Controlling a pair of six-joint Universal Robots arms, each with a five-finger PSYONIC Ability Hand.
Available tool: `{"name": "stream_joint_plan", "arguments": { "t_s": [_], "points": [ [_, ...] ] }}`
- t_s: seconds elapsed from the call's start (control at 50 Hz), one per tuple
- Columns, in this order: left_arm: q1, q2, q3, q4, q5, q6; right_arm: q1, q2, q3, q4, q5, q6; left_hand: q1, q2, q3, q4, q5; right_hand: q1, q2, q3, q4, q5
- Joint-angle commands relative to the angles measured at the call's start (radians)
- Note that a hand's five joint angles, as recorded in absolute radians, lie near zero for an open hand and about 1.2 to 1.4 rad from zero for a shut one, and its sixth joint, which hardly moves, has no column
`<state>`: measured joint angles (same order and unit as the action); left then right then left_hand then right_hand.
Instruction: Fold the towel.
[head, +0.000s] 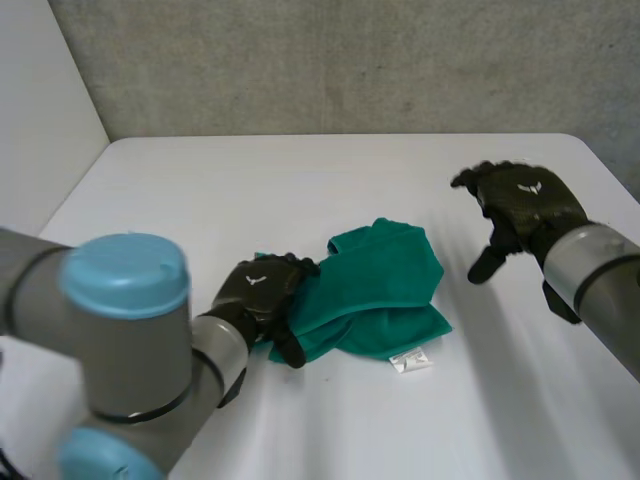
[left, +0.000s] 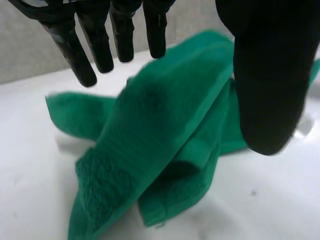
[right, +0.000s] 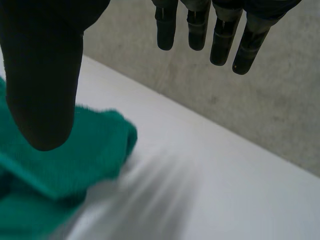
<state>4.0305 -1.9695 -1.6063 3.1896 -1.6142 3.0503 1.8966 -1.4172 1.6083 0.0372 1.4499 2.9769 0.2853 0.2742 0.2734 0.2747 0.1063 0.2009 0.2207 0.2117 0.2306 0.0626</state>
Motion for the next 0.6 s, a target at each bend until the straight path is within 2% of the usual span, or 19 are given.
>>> {"name": "stream_joint_plan", "arguments": {
  "t_s": [0.02, 0.04, 0.06, 0.14, 0.2, 0.34, 0.36, 0.42, 0.54, 0.6],
  "points": [
    [-0.002, -0.183, 0.164, 0.035, -0.038, 0.044, -0.079, 0.011, 0.133, -0.049, -0.056, -0.013, 0.585, 0.596, 0.597, 0.596, 0.590, 0.040, 0.020, 0.029, 0.010, 0.003],
    [-0.002, -0.183, 0.164, 0.035, -0.038, 0.044, -0.082, 0.015, 0.137, -0.057, -0.056, -0.012, 0.586, 0.597, 0.598, 0.596, 0.590, 0.040, 0.020, 0.029, 0.010, 0.003],
    [0.001, -0.189, 0.172, 0.079, -0.039, 0.045, -0.085, 0.018, 0.142, -0.068, -0.056, -0.012, 0.833, 0.844, 0.845, 0.844, 0.837, 0.040, 0.020, 0.029, 0.010, 0.003],
    [0.010, -0.172, 0.161, 0.131, -0.044, 0.056, -0.097, 0.041, 0.150, -0.099, -0.049, -0.010, 1.110, 1.121, 1.122, 1.121, 1.115, 0.037, 0.017, 0.026, 0.007, 0.001],
    [0.015, -0.158, 0.155, 0.135, -0.047, 0.056, -0.114, 0.058, 0.133, -0.100, -0.046, -0.003, 1.111, 1.122, 1.123, 1.122, 1.115, -0.007, -0.027, -0.018, -0.037, -0.043],
    [0.031, 0.035, 0.121, 0.124, -0.038, 0.061, -0.120, 0.076, 0.102, -0.085, -0.046, 0.057, 1.111, 1.122, 1.123, 1.122, 1.115, -0.026, -0.046, -0.037, -0.056, -0.063],
    [0.031, 0.050, 0.120, 0.122, -0.038, 0.062, -0.114, 0.107, 0.087, -0.076, -0.048, 0.123, 1.111, 1.122, 1.123, 1.122, 1.115, -0.026, -0.046, -0.037, -0.056, -0.063],
    [0.039, 0.095, 0.118, 0.110, -0.038, 0.070, -0.113, 0.142, 0.061, -0.059, -0.049, 0.192, 1.111, 1.122, 1.123, 1.122, 1.115, -0.026, -0.046, -0.037, -0.056, -0.063],
    [0.056, 0.207, 0.120, 0.072, -0.036, 0.186, -0.085, 0.263, -0.037, 0.036, -0.077, 0.365, 1.111, 1.122, 1.123, 1.122, 1.115, -0.026, -0.046, -0.037, -0.056, -0.063],
    [0.061, 0.251, 0.120, 0.073, -0.035, 0.235, -0.030, 0.354, -0.117, 0.078, -0.112, 0.439, 1.111, 1.122, 1.123, 1.122, 1.115, -0.026, -0.046, -0.037, -0.056, -0.063]
  ]
}}
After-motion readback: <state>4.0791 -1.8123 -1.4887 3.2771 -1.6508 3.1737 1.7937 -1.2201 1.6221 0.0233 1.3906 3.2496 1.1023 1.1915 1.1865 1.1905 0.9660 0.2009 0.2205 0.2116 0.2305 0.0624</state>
